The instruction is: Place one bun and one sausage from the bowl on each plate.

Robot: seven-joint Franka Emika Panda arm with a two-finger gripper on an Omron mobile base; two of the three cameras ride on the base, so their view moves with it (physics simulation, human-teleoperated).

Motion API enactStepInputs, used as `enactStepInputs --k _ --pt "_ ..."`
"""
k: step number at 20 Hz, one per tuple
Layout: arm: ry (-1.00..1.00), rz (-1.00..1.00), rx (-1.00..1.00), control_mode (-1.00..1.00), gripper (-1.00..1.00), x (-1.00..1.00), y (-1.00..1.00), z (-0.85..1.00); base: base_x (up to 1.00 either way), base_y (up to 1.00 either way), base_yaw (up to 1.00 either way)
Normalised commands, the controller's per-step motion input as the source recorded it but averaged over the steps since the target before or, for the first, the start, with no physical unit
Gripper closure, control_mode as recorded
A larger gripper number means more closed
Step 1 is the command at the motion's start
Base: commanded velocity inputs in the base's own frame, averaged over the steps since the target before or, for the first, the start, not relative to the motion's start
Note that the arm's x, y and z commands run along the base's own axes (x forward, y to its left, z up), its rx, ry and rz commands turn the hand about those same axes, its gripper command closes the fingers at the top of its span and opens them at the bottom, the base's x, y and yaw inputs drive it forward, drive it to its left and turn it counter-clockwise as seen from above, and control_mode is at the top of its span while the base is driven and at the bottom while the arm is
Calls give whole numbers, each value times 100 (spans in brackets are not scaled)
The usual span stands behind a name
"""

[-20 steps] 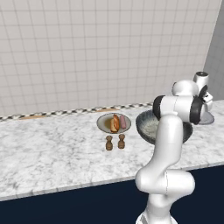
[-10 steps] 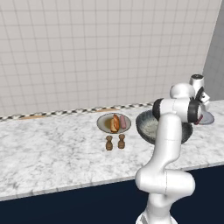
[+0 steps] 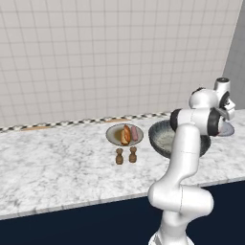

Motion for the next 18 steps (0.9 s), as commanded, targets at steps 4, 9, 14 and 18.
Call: enactStepInputs --k 4,9,14,18 --pt "-2 -2 1 -100 -100 -61 0 -9 0 0 0" --pt "-1 -5 21 -100 -100 0 2 -27 0 0 0" --pt "-7 -8 37 -100 -100 23 -12 -1 0 0 0" --pt "-9 -28 23 -100 100 76 18 32 0 0 0"
